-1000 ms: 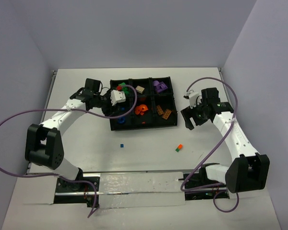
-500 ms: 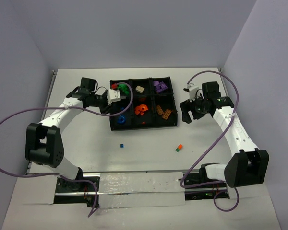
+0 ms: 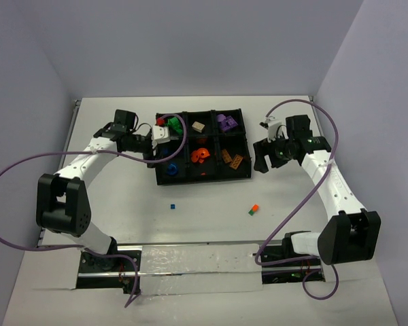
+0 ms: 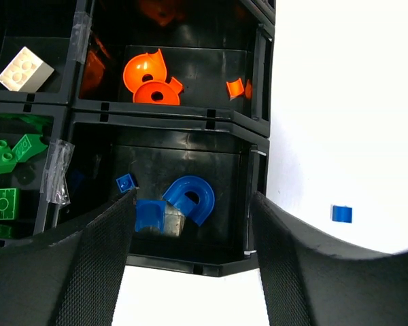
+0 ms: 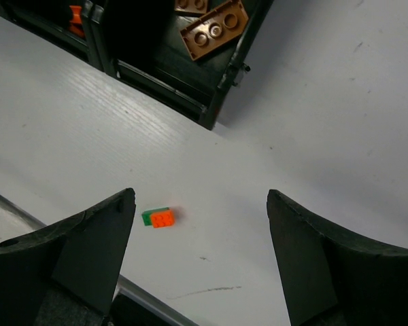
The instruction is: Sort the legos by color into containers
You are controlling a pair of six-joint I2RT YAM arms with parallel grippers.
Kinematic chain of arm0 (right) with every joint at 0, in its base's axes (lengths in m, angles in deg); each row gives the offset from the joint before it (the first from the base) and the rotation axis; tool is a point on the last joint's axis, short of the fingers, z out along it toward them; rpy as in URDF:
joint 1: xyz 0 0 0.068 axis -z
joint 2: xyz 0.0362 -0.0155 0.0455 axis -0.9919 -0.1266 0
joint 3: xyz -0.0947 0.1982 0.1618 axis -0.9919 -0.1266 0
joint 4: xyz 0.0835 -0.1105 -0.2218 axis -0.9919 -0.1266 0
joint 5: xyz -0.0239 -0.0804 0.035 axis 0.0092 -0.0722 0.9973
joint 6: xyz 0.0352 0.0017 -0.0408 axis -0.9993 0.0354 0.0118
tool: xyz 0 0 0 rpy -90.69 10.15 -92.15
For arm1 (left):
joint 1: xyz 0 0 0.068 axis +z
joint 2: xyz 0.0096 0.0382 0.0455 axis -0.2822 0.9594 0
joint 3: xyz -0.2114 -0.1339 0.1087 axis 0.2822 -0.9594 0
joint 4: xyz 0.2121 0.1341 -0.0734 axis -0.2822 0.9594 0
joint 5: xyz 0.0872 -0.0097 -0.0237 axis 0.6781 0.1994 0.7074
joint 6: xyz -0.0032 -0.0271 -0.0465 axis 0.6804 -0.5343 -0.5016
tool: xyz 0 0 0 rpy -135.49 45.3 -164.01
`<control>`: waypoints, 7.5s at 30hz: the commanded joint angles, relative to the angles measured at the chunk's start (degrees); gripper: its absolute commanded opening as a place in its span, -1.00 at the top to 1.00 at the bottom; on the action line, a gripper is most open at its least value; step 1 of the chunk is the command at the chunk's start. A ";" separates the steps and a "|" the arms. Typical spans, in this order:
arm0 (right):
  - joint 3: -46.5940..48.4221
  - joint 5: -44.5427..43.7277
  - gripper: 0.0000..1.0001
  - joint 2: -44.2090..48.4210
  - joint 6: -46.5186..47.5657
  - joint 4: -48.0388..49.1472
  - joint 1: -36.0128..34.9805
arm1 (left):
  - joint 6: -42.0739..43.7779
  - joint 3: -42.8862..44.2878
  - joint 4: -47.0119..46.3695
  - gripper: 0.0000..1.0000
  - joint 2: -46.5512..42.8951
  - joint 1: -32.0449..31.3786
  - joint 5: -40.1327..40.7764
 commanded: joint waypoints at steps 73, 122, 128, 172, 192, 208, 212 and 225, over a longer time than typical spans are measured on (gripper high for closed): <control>-3.51 -0.41 -0.71 3.35 -1.74 4.86 -0.97 | -11.35 -26.40 -8.07 -0.19 -8.17 -24.62 24.86; -3.84 -1.84 -0.73 3.56 -0.23 3.04 -0.93 | -12.56 4.57 -5.44 -0.46 0.26 -6.79 19.65; -4.53 -2.15 -0.72 3.97 1.01 2.93 -0.89 | 6.26 -2.08 8.47 -0.14 -8.20 -5.59 5.75; -6.94 -3.93 -0.71 4.52 2.16 3.01 -0.85 | 60.09 -17.87 19.19 0.05 -3.34 -36.52 22.99; -6.98 -3.64 -0.71 3.54 2.10 3.45 -0.19 | 61.54 -18.84 20.02 0.12 -2.25 -37.44 23.13; -7.29 -3.73 -0.71 3.76 2.17 3.37 0.49 | 61.07 -19.05 19.78 0.24 -0.83 -37.66 23.63; -7.29 -3.73 -0.71 3.76 2.10 3.37 0.65 | 60.37 -19.07 19.43 0.26 -0.64 -37.66 23.71; -7.47 -3.38 -0.70 3.67 1.94 3.56 1.26 | 58.84 -18.36 20.03 0.35 1.21 -37.59 25.02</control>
